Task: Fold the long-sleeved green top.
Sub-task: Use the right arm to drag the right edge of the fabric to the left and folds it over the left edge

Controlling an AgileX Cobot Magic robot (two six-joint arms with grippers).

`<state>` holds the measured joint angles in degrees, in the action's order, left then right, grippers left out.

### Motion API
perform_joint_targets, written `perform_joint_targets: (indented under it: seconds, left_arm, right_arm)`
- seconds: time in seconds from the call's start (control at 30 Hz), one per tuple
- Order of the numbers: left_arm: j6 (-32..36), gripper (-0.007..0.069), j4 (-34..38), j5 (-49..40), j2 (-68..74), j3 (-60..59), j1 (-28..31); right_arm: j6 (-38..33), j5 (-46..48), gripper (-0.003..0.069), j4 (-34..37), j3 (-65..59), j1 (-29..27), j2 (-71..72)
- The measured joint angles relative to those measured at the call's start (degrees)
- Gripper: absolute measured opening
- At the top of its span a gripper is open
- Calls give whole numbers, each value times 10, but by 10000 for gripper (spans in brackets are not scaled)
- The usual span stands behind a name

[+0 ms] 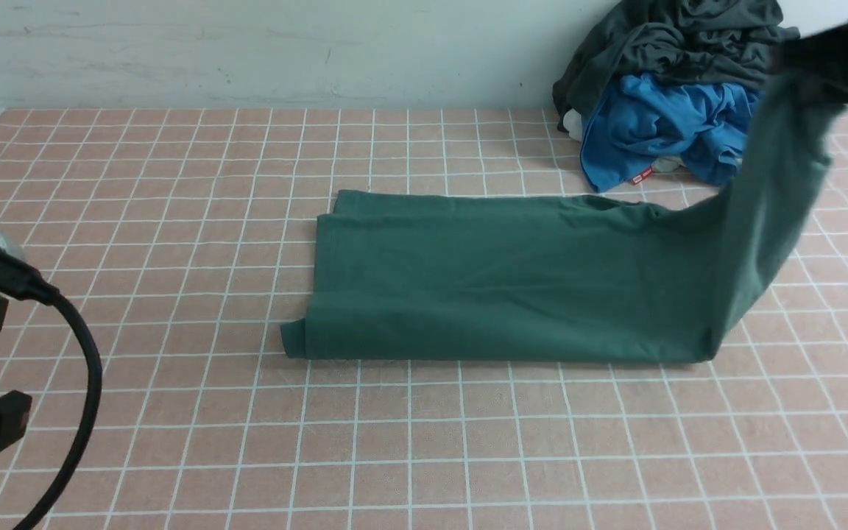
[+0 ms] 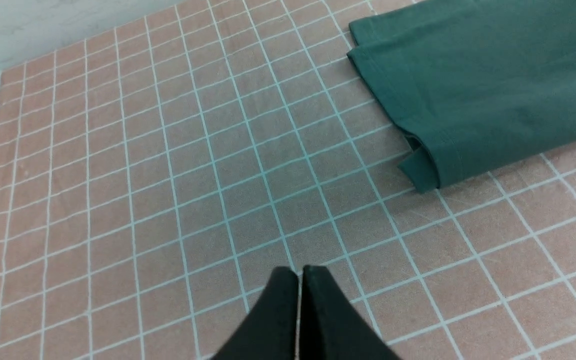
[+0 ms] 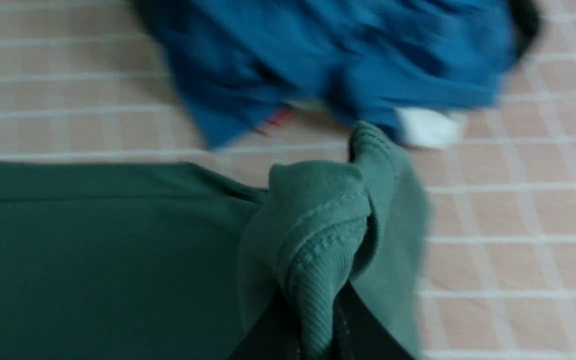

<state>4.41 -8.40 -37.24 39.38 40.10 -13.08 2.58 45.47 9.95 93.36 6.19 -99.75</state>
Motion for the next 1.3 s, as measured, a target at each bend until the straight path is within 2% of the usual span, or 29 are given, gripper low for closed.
perform_joint_targets:
  seconds: [0.1, 0.13, 0.23, 0.33, 0.43, 0.6, 0.77, 0.8, 0.87, 0.97, 1.0, 1.13, 1.2, 1.23, 1.3]
  left_arm:
    - [0, -3, 3, 8, 0, -18, 0]
    - [0, -3, 3, 9, 0, -18, 0]
    - [0, -3, 7, 10, 0, -24, 0]
    - [0, -3, 8, 12, 0, -24, 0]
    - [0, -3, 9, 13, 0, -24, 0]
    - [0, -3, 11, 14, 0, -24, 0]
    - [-11, -3, 14, 24, -10, -24, 0]
    - [-11, -3, 14, 25, -10, -24, 0]
    - [-11, -3, 12, 30, -32, -24, 0]
    - [-12, -3, 2, 40, -55, -26, 0]
    - [-12, -3, 0, 42, -58, -27, 0]
    - [-15, -3, -12, 70, -86, -57, 0]
    - [-15, -3, -14, 83, -98, -78, 0]
    - [-15, -3, -15, 99, -109, -91, 0]
    - [-15, -3, -15, 113, -114, -99, 0]
  right_arm:
    - [-34, -54, 10, 83, 0, 81, -18]
    - [-38, -57, 10, 87, 0, 87, -20]
    - [-107, -120, 10, 153, 0, 176, -72]
    - [-142, -173, 10, 189, -1, 221, -118]
    - [-170, -221, 10, 233, -3, 251, -164]
    - [-201, -232, 44, 291, 27, 268, -221]
    - [-219, -182, 185, 325, 106, 269, -252]
    - [-219, -180, 191, 325, 109, 269, -253]
    - [-227, -148, 253, 324, 150, 269, -253]
    - [-244, -119, 274, 295, 190, 269, -252]
    - [-246, -117, 275, 291, 192, 269, -252]
    - [-252, -85, 274, 202, 210, 269, -249]
    - [-233, -62, 256, 160, 212, 269, -256]
    - [-202, -46, 229, 127, 212, 269, -271]
    - [-179, -34, 207, 113, 212, 269, -285]
